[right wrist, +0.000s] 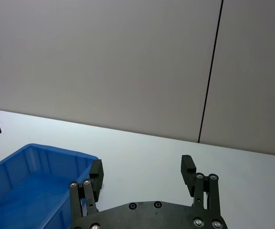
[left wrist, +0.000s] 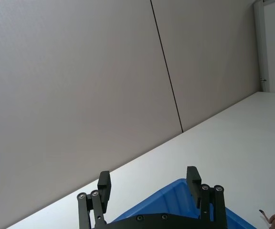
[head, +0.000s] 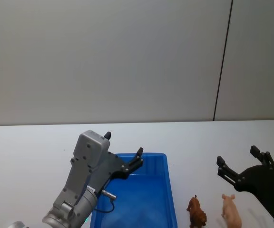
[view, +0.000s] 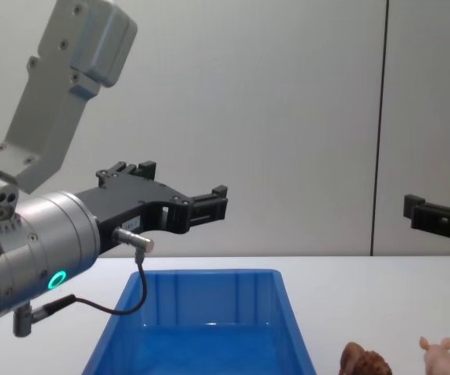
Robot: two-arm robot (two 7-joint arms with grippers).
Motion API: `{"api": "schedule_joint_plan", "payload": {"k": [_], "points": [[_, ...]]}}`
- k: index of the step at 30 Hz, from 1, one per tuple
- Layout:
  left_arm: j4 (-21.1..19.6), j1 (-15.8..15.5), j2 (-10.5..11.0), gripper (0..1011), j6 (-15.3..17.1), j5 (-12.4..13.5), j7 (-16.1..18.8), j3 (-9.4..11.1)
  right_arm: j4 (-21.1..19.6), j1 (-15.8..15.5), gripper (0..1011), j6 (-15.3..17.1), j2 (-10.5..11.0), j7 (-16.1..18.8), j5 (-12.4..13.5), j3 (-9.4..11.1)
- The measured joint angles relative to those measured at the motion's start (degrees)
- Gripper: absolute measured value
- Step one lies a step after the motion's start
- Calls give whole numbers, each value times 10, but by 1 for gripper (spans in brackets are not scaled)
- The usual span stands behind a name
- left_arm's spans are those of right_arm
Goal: Pick up the two dolls from the table and place them into the box.
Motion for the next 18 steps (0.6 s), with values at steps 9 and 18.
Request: {"api": "schedule_joint_plan", "payload": {"k": [9,18], "points": [[0,0,0,1001,0,0,0,0,0,0,1001,0,0,0,0,0],[0,0,0,1001,0,0,0,0,0,0,1001,0,0,0,0,0]]}}
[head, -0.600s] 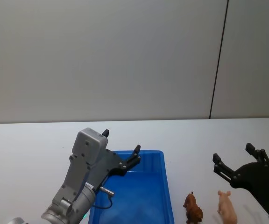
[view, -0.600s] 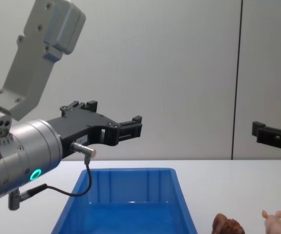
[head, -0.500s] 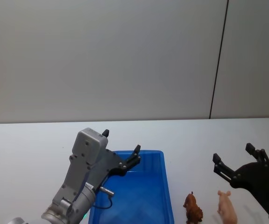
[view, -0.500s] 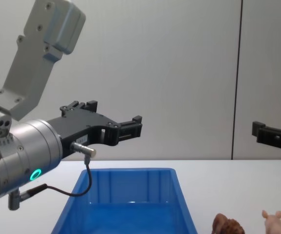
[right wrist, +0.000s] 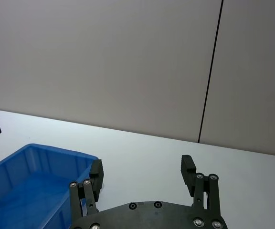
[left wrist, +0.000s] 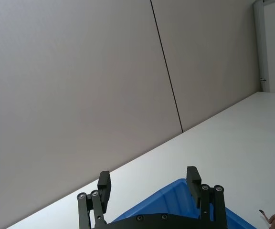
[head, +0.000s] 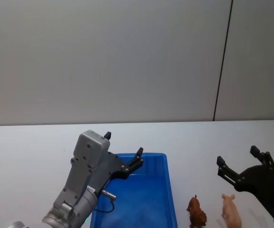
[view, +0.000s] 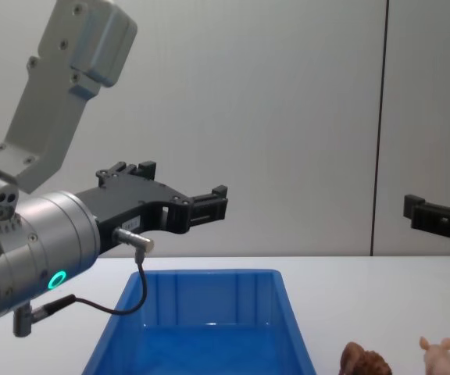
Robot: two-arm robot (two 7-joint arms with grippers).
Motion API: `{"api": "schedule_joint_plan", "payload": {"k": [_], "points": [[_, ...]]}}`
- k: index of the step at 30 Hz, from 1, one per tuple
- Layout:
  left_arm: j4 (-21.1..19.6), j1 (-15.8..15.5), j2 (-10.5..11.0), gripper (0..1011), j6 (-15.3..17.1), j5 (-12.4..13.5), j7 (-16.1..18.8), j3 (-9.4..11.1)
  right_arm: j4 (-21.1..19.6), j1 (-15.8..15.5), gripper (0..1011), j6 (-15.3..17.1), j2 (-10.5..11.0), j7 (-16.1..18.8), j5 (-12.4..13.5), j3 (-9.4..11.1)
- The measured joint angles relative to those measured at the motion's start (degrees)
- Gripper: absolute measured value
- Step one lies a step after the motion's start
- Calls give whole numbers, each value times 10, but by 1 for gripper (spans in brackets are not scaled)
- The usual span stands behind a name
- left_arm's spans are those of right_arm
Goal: Pick up the two dolls from the table and place them into the box.
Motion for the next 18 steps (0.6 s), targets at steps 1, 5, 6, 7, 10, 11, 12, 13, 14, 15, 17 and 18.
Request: {"api": "schedule_joint_plan", "payload": {"k": [1,5,6,7,10,11,12,13,14,15,17,18], "points": [[0,0,0,1001,0,0,0,0,0,0,1001,0,0,0,0,0],[0,0,0,1001,0,0,0,0,0,0,1001,0,2,1,1,2],[0,0,0,1001,0,0,0,0,0,-1,1001,0,2,1,2,2],[0,0,0,1001,0,0,0,0,0,-1,1001,1,3,2,4,3],[0,0,0,1001,0,0,0,0,-1,-4,1001,3,9,6,10,7],[0,0,0,1001,0,0,0,0,-1,-5,1001,4,11,8,13,9],[0,0,0,1001,0,0,0,0,-2,-8,1001,7,15,11,17,12],[0,0,0,1001,0,0,0,0,-3,-10,1001,10,19,14,22,14],[0,0,0,1001,0,0,0,0,-3,-10,1001,10,19,14,22,14],[0,0,0,1001,0,0,0,0,-4,-13,1001,13,24,18,27,18],[0,0,0,1001,0,0,0,0,-4,-16,1001,17,29,22,32,21],[0,0,0,1001,0,0,0,0,-5,-19,1001,21,35,26,35,24]]}}
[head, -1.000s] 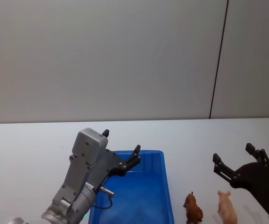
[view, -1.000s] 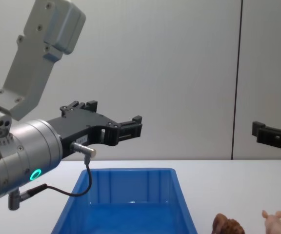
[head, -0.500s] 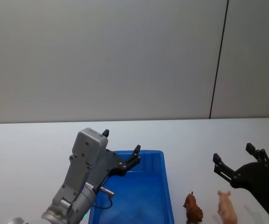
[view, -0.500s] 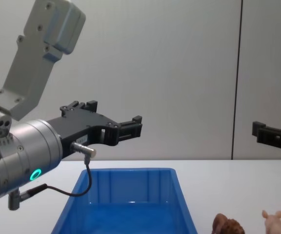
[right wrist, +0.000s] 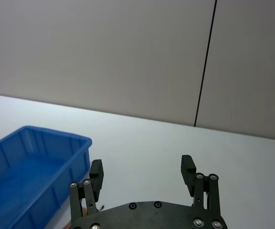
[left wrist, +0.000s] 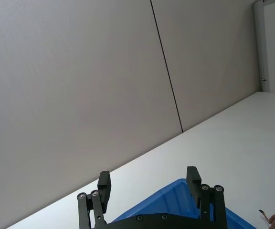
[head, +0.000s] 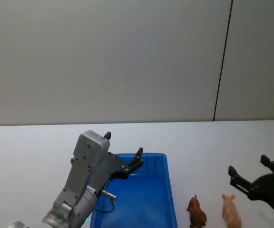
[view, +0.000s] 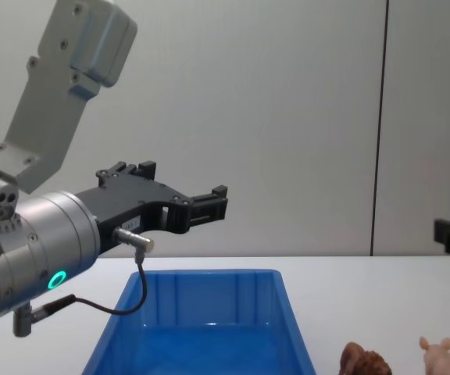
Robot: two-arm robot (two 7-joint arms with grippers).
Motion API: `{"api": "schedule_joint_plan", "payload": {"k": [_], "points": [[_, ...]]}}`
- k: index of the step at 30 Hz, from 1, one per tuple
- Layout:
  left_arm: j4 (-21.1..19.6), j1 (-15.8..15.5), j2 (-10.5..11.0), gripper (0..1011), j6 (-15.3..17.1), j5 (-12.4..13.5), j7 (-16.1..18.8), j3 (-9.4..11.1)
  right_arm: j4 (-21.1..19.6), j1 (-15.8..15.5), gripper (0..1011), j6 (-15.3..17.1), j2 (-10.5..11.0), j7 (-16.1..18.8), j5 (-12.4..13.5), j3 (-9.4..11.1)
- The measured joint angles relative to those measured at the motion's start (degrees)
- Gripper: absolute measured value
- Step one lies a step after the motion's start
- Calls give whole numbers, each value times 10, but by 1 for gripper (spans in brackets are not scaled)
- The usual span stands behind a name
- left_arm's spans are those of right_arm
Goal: Pick up the two dolls from the table and place them into the box.
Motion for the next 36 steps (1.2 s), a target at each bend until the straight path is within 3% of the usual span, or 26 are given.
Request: {"api": "schedule_joint_plan", "payload": {"k": [9,17,24,36], "points": [[0,0,0,1001,0,0,0,0,1,-21,1001,25,31,30,15,16],[0,0,0,1001,0,0,0,0,10,-32,1001,41,44,53,17,19],[0,0,0,1001,0,0,0,0,22,-32,1001,55,43,66,13,15],[0,0,0,1001,0,0,0,0,51,-17,1001,88,23,66,7,1]]}}
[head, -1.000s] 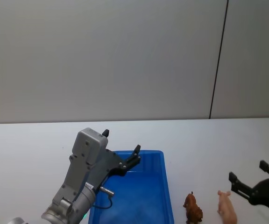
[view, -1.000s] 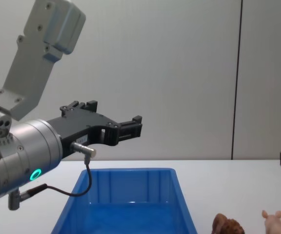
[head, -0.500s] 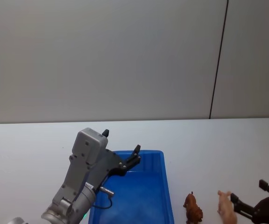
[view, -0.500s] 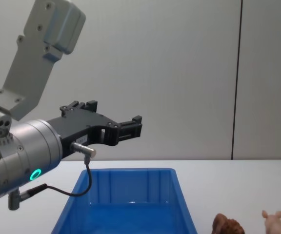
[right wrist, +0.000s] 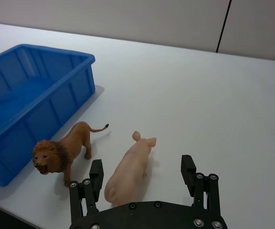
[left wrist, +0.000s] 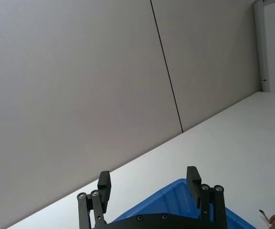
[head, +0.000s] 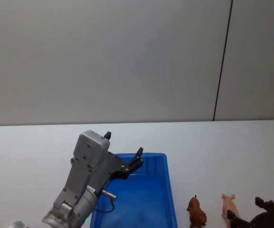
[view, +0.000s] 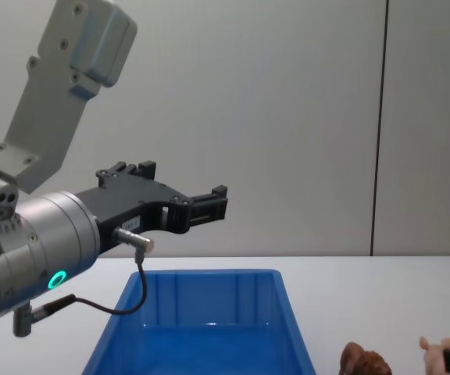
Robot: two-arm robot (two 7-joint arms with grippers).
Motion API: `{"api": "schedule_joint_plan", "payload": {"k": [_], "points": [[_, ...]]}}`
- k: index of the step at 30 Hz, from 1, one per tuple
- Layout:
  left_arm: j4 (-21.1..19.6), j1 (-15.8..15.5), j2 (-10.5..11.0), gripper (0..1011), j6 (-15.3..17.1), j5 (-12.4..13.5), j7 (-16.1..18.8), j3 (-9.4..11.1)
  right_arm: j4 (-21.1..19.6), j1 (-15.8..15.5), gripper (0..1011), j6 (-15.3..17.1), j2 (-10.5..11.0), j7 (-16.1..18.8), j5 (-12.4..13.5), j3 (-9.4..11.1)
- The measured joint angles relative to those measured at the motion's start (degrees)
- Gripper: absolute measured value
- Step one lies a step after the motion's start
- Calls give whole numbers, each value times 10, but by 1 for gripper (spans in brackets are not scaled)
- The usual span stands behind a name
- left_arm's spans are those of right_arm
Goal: Pick up the two dolls from the table and place them into the box.
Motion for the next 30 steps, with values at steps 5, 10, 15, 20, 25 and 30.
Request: {"api": "schedule_joint_plan", "payload": {"k": [5,10,15,20,25,30], "points": [[0,0,0,1001,0,0,0,0,14,8,1001,13,-12,-4,-5,-8],[0,0,0,1001,0,0,0,0,25,14,1001,22,-21,-4,-12,-15],[0,0,0,1001,0,0,0,0,36,21,910,30,-31,-3,-21,-23],[0,0,0,1001,0,0,0,0,43,25,793,33,-38,-2,-27,-28],[0,0,0,1001,0,0,0,0,47,29,622,33,-43,-5,-34,-31],[0,0,0,1001,0,0,0,0,48,31,481,26,-46,-15,-39,-32]]}}
